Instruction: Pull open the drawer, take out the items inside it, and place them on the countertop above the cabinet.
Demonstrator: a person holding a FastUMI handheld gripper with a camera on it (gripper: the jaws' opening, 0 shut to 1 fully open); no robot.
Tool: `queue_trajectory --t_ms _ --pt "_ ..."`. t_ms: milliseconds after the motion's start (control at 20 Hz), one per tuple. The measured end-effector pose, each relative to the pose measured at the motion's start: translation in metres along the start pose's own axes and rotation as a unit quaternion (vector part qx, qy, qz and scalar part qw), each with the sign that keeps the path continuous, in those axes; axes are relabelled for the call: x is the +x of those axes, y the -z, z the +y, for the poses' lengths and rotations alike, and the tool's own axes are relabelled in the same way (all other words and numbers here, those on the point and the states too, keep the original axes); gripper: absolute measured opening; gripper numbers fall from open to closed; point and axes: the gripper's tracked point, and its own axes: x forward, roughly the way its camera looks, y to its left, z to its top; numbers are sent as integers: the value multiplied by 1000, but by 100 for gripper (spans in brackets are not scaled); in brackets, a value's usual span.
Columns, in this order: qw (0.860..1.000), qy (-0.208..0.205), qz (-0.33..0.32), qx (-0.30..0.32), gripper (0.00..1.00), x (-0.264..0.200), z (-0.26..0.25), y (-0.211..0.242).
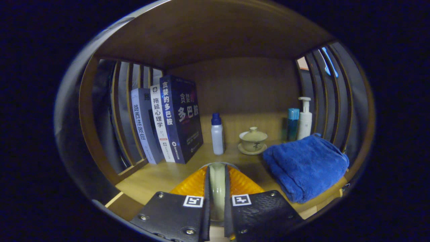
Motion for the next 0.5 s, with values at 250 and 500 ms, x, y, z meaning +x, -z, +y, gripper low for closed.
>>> queue_trajectory --t_ms 250,500 --pt "997 -12 -81 8 17 3 1 -18" --pt "992 -38 -118 -36 27 -18 22 -27"
